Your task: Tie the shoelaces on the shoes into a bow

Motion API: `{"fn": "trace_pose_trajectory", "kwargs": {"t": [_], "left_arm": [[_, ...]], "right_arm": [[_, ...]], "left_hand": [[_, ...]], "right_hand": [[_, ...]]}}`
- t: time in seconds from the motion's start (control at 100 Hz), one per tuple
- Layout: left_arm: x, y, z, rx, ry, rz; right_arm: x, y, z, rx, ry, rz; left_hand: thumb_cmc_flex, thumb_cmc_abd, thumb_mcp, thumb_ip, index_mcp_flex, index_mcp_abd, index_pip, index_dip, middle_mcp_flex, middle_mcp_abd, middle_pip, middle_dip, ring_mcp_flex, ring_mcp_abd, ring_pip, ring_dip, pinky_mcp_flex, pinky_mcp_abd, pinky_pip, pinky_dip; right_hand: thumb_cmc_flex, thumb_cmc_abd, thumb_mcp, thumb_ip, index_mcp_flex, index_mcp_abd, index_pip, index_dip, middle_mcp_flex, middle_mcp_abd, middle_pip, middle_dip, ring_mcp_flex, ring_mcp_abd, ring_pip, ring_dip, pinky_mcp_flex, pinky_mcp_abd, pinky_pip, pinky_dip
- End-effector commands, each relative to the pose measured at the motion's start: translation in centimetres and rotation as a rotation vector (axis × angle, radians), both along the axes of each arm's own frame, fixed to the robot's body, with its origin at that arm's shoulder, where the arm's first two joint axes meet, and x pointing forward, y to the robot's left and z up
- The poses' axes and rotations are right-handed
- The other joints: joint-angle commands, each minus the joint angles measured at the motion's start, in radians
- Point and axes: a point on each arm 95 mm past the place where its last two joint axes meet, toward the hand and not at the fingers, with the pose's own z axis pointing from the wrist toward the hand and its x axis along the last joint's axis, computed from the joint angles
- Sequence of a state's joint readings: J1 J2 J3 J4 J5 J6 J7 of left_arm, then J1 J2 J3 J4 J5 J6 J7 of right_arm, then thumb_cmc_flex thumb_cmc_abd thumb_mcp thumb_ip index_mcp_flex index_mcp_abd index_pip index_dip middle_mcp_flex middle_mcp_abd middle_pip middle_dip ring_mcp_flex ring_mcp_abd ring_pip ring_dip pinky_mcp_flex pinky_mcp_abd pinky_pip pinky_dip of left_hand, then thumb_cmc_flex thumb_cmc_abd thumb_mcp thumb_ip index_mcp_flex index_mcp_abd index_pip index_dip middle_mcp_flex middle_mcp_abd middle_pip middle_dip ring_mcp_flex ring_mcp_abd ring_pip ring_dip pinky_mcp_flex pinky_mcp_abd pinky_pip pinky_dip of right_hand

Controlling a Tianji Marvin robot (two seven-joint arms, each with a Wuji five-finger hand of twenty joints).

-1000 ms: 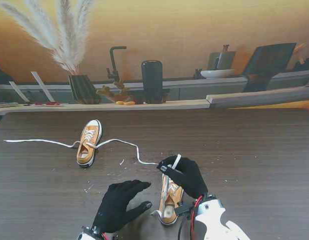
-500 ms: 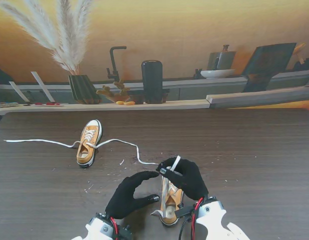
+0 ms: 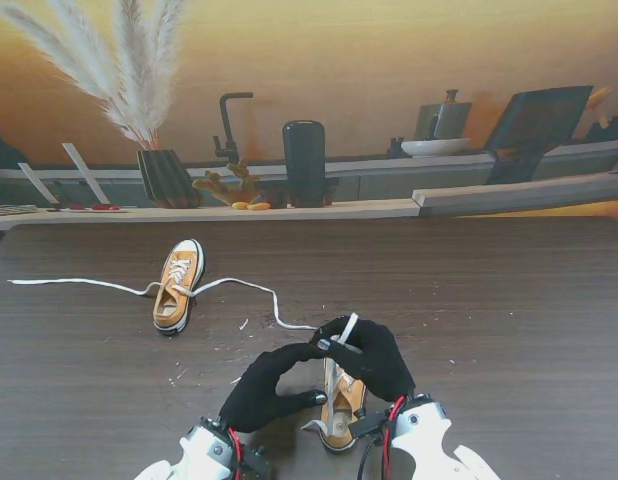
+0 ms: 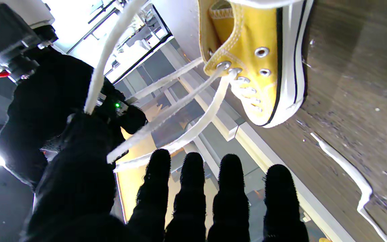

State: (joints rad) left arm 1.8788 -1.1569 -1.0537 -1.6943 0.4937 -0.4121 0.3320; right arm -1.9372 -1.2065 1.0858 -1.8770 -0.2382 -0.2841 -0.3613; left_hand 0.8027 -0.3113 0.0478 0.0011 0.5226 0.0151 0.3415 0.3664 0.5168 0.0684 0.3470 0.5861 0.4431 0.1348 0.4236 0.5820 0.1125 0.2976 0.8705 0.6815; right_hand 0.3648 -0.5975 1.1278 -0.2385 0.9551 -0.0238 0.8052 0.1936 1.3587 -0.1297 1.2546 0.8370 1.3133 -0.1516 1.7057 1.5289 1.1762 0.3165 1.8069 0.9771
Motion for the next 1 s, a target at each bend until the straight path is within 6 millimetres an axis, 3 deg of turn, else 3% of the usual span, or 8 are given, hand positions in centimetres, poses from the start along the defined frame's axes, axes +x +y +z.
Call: {"fn": "trace_pose_trajectory", "kwargs": {"t": [0.0,0.52,0.79,0.9,0.99], "left_arm": [[0.1,-0.5,0.0,0.001,0.003,-0.029],[0.4,-2.2,-1.3,-0.041,0.067,-0.095],[0.0,-2.2,-1.3,-0.072,0.103,-0.117],[-0.1,-2.0,-1.1,-0.085,0.114,-0.116],[-0.2,-1.9,-1.1,-0.105,0.129,-0.113]], "right_arm": [[-0.1,0.1,0.2,-0.005,-0.004,0.020],[-0.1,0.2,0.0,-0.024,-0.003,0.041],[-0.1,0.1,0.0,-0.030,0.000,0.043],[-0.1,0.1,0.0,-0.030,0.002,0.042],[-0.1,0.1,-0.1,-0.030,0.005,0.041]], "left_hand": [[-0.010,-0.034,0.007,-0.026,0.032,-0.052,-0.007,-0.006,0.008,-0.039,0.020,0.026,0.013,-0.033,0.022,0.038,0.002,-0.077,0.025,0.023],[-0.033,-0.002,0.048,-0.004,0.086,-0.056,0.121,0.070,0.069,-0.030,0.126,0.126,0.042,-0.033,0.083,0.065,0.023,-0.071,0.091,0.026],[-0.063,-0.006,0.109,0.011,0.132,-0.122,0.310,0.211,0.138,-0.036,0.191,0.187,0.072,-0.027,0.126,0.083,0.040,-0.064,0.133,0.021],[-0.044,-0.008,0.096,0.029,0.131,-0.164,0.449,0.310,0.169,-0.036,0.224,0.213,0.091,-0.025,0.155,0.096,0.051,-0.060,0.155,0.021],[-0.018,0.005,0.080,0.050,0.144,-0.187,0.530,0.318,0.190,-0.033,0.240,0.226,0.102,-0.023,0.178,0.105,0.055,-0.057,0.172,0.017]], "right_hand": [[0.007,-0.014,0.037,-0.032,-0.012,0.019,0.021,-0.019,0.093,0.162,-0.008,-0.012,0.006,-0.204,0.069,0.033,0.023,-0.003,0.287,-0.001],[0.009,-0.015,0.038,-0.035,-0.008,0.018,0.025,-0.020,0.093,0.163,-0.007,-0.012,0.006,-0.199,0.070,0.034,0.023,-0.003,0.287,-0.001],[0.010,-0.018,0.040,-0.036,-0.006,0.017,0.028,-0.020,0.093,0.163,-0.007,-0.011,0.006,-0.199,0.070,0.034,0.023,-0.003,0.287,-0.001],[0.011,-0.018,0.041,-0.037,-0.006,0.017,0.028,-0.021,0.093,0.163,-0.007,-0.011,0.006,-0.198,0.070,0.034,0.023,-0.003,0.287,-0.001],[0.011,-0.019,0.042,-0.037,-0.006,0.016,0.029,-0.021,0.093,0.164,-0.007,-0.011,0.006,-0.197,0.070,0.034,0.023,-0.003,0.287,-0.002]]}}
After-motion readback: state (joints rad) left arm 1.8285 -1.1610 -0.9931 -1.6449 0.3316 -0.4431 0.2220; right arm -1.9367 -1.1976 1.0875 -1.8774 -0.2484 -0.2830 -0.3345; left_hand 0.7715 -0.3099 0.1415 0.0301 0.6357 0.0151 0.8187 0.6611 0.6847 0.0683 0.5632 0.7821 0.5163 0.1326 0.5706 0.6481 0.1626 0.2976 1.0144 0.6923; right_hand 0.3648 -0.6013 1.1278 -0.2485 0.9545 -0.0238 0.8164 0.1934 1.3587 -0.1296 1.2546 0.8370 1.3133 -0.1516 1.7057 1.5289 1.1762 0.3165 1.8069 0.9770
